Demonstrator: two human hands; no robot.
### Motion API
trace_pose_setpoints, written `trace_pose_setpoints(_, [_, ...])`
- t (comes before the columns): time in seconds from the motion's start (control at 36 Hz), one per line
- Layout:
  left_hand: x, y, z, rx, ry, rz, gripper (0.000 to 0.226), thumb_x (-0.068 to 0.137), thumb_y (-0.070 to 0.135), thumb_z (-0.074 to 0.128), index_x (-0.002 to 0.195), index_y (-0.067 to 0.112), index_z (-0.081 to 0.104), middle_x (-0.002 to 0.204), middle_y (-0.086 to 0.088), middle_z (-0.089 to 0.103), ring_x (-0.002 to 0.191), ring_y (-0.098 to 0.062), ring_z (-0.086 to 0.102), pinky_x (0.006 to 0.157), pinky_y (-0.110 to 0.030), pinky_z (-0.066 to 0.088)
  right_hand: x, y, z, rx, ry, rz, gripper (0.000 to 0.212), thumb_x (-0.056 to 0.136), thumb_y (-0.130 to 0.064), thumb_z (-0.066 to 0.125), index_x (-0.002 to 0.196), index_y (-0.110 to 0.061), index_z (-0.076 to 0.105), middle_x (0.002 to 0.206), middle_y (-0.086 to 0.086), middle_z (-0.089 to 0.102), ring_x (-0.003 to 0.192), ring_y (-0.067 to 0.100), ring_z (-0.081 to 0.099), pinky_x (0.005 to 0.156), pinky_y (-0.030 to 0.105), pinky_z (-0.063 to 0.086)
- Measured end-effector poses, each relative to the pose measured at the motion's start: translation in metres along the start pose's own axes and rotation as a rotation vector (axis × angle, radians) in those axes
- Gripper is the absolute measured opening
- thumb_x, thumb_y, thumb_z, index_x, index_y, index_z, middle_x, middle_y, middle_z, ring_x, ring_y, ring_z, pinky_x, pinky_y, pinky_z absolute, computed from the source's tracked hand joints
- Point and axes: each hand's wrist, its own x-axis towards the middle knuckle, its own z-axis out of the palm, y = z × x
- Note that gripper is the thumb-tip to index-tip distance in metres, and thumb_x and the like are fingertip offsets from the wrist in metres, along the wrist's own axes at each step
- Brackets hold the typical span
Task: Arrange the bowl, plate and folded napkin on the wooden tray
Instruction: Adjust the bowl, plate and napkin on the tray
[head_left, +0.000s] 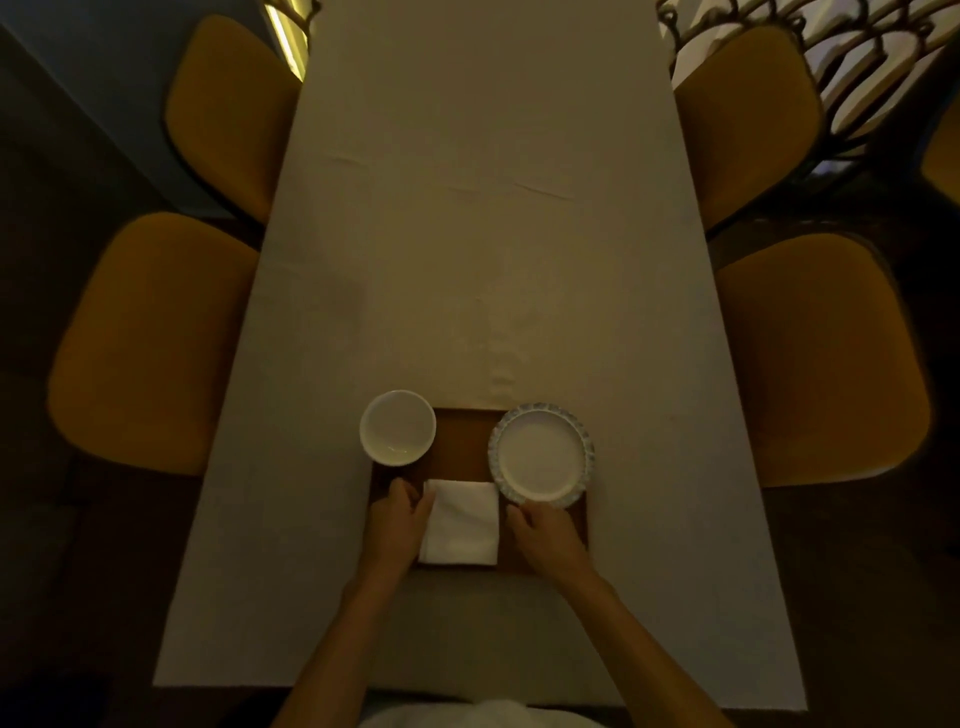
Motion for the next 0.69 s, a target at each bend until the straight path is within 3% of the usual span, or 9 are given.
trace_pose_setpoints(0.11, [0.001, -0.003, 0.003, 0.087, -0.035, -0.011, 0.041, 0.094, 0.042, 0.051, 0.095, 0.001, 0.054, 0.098, -0.021, 0.066, 0.087, -0.034, 0.064, 0.074, -0.042, 0.051, -0.005, -0.002, 0.016, -0.135, -0.034, 0.074, 0.047, 0.092, -0.056, 0.043, 0.061, -0.022, 0.049, 0.063, -0.008, 0.053, 0.063, 0.013, 0.053, 0.052, 0.029, 0.032])
trace_pose_setpoints(0.19, [0.001, -0.006, 0.007, 0.143, -0.12, -0.034, 0.052, 0.094, 0.047, 0.048, 0.102, -0.004, 0.059, 0.105, -0.023, 0.065, 0.095, -0.036, 0.064, 0.082, -0.044, 0.053, -0.004, -0.008, 0.023, -0.156, -0.056, 0.102, 0.045, 0.092, -0.061, 0.041, 0.071, -0.022, 0.054, 0.075, -0.002, 0.058, 0.08, 0.021, 0.061, 0.061, 0.03, 0.037])
trace_pose_setpoints(0.31, [0.002, -0.009, 0.008, 0.179, -0.163, -0.029, 0.048, 0.095, 0.044, 0.048, 0.117, 0.003, 0.058, 0.118, -0.019, 0.064, 0.107, -0.033, 0.062, 0.091, -0.042, 0.052, -0.002, -0.014, 0.029, -0.196, -0.04, 0.084, 0.043, 0.095, -0.055, 0.04, 0.086, -0.017, 0.057, 0.098, 0.009, 0.067, 0.097, 0.028, 0.063, 0.069, 0.033, 0.041])
trace_pose_setpoints(0.39, [0.005, -0.011, 0.007, 0.158, -0.14, -0.014, 0.043, 0.095, 0.036, 0.051, 0.125, 0.005, 0.054, 0.125, -0.018, 0.061, 0.113, -0.033, 0.06, 0.094, -0.041, 0.051, -0.003, -0.016, 0.031, -0.194, -0.019, 0.041, 0.038, 0.095, -0.053, 0.043, 0.085, -0.018, 0.053, 0.097, 0.009, 0.067, 0.094, 0.027, 0.063, 0.065, 0.032, 0.039])
trace_pose_setpoints(0.47, [0.003, -0.016, 0.006, 0.08, -0.091, -0.027, 0.037, 0.095, 0.034, 0.053, 0.12, 0.006, 0.056, 0.12, -0.017, 0.063, 0.109, -0.032, 0.062, 0.092, -0.041, 0.051, -0.006, -0.014, 0.032, -0.207, 0.008, 0.014, 0.037, 0.094, -0.053, 0.045, 0.088, -0.018, 0.059, 0.093, 0.004, 0.068, 0.09, 0.023, 0.063, 0.064, 0.032, 0.039])
trace_pose_setpoints(0.61, [-0.005, -0.027, 0.007, 0.0, -0.02, 0.009, 0.029, 0.093, 0.032, 0.057, 0.107, 0.007, 0.052, 0.103, -0.016, 0.066, 0.09, -0.029, 0.064, 0.074, -0.036, 0.05, -0.01, -0.002, 0.033, -0.151, 0.038, -0.063, 0.027, 0.092, -0.048, 0.051, 0.086, -0.022, 0.057, 0.079, -0.004, 0.064, 0.078, 0.015, 0.061, 0.062, 0.034, 0.045])
trace_pose_setpoints(0.69, [-0.011, -0.039, 0.005, -0.072, -0.02, 0.146, 0.035, 0.09, 0.029, 0.062, 0.121, 0.017, 0.05, 0.108, -0.006, 0.066, 0.094, -0.023, 0.064, 0.074, -0.03, 0.051, -0.012, -0.002, 0.034, -0.085, 0.114, -0.166, 0.016, 0.087, -0.043, 0.061, 0.092, -0.028, 0.055, 0.079, -0.012, 0.059, 0.073, 0.008, 0.057, 0.058, 0.028, 0.041])
